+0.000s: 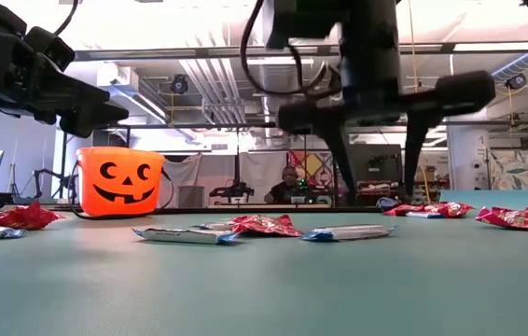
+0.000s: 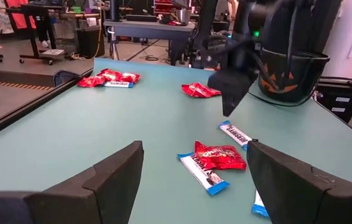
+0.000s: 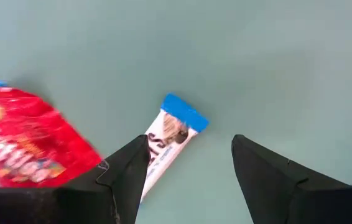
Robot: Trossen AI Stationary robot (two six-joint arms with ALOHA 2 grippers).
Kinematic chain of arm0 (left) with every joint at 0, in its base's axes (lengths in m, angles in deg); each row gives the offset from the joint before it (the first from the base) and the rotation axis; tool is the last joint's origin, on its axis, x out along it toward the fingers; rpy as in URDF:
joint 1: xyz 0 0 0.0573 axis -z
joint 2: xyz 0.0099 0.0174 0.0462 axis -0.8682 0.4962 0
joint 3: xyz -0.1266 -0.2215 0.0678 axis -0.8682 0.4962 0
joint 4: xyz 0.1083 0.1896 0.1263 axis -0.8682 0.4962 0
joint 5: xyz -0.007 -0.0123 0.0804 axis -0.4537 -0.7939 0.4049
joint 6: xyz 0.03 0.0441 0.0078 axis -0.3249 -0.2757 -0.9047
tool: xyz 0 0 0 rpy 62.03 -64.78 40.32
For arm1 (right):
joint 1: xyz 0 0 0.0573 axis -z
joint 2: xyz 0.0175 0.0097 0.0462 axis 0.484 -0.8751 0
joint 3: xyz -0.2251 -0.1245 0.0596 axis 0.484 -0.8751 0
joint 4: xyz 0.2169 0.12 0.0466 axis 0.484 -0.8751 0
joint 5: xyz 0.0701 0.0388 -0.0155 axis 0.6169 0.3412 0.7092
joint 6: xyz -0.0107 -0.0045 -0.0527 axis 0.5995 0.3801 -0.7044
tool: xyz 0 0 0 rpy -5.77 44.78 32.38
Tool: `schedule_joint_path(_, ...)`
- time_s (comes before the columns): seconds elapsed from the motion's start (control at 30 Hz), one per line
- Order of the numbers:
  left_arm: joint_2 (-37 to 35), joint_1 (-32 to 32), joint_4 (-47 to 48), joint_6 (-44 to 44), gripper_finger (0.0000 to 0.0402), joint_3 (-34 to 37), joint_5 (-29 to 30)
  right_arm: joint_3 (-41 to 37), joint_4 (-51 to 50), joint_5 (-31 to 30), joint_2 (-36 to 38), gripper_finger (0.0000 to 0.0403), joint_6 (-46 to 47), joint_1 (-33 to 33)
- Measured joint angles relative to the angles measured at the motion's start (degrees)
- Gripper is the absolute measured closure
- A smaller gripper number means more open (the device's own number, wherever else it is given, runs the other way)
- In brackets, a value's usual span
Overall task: Sort candy by brand, put in halloween buckets
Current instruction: Put the white chocolate into the black bucket
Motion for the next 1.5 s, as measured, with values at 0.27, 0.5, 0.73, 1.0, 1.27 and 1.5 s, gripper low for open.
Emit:
schedule_joint_path(0.27,0.3,0.0,0.0,0.0,0.013,0.0,0.0,0.1,4.6,0.3,-2.0,0.0184,11.5,-0.6)
schedule_joint_path(0.5,0.3,0.0,0.0,0.0,0.013,0.0,0.0,0.0,7.8,0.3,-6.1,0.0184,11.4,0.1)
schedule_joint_path(0.73,0.3,0.0,0.0,0.0,0.013,0.0,0.0,0.2,8.7,0.7,-7.3,0.0184,9.7,1.4)
schedule_joint_path(1.0,0.3,0.0,0.0,0.0,0.013,0.0,0.0,0.0,3.4,0.3,-6.5,0.0232,1.5,3.4)
schedule_joint_path(1.27,0.3,0.0,0.0,0.0,0.013,0.0,0.0,0.0,5.2,0.2,-6.5,0.0315,0.2,4.0)
schedule_joint_path(1.5,0.3,0.0,0.0,0.0,0.013,0.0,0.0,0.0,0.6,0.0,-5.3,0.0335,-3.3,4.7)
